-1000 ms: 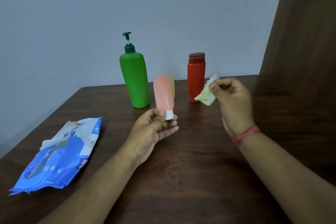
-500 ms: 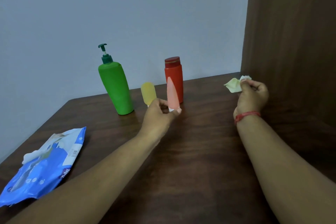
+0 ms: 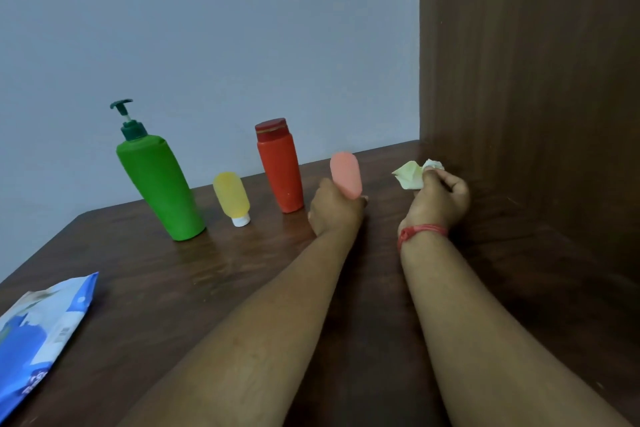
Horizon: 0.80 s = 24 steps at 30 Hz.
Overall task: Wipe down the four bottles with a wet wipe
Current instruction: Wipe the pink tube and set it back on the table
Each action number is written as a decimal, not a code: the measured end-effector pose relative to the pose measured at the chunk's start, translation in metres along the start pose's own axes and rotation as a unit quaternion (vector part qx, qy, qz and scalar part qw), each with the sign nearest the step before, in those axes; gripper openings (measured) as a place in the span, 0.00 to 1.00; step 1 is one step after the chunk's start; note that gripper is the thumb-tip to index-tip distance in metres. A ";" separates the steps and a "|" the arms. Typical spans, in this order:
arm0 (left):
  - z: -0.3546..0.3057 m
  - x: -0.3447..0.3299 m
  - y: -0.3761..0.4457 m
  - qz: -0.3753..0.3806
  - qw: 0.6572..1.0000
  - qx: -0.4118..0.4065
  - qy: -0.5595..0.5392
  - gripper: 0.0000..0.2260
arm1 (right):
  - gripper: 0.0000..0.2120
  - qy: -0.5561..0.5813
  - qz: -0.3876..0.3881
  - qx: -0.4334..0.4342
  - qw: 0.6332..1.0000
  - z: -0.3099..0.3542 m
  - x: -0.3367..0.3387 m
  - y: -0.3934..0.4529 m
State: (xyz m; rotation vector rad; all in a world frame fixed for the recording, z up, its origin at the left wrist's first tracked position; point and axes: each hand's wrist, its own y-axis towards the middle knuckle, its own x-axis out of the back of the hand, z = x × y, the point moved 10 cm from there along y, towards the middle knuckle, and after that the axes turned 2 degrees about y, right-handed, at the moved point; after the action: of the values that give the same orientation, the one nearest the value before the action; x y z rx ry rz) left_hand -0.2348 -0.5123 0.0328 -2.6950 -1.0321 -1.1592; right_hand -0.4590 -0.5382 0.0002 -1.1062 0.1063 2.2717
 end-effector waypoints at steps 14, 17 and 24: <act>0.001 -0.005 0.032 -0.037 0.996 0.027 0.074 0.28 | 0.09 0.021 -0.013 -0.045 0.999 -0.013 0.003 0.008; 0.002 -0.004 0.034 -0.041 0.996 0.024 0.071 0.28 | 0.10 0.016 -0.015 -0.048 0.999 -0.014 0.003 0.010; 0.000 -0.005 0.036 -0.042 0.996 0.020 0.077 0.29 | 0.09 0.005 -0.006 -0.051 0.999 -0.017 0.001 0.010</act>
State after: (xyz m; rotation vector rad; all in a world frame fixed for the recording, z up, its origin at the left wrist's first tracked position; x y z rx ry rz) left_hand -0.2165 -0.5429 0.0371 -2.5090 -1.1407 -1.3206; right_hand -0.4529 -0.5517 -0.0134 -1.1670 -0.0128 2.2819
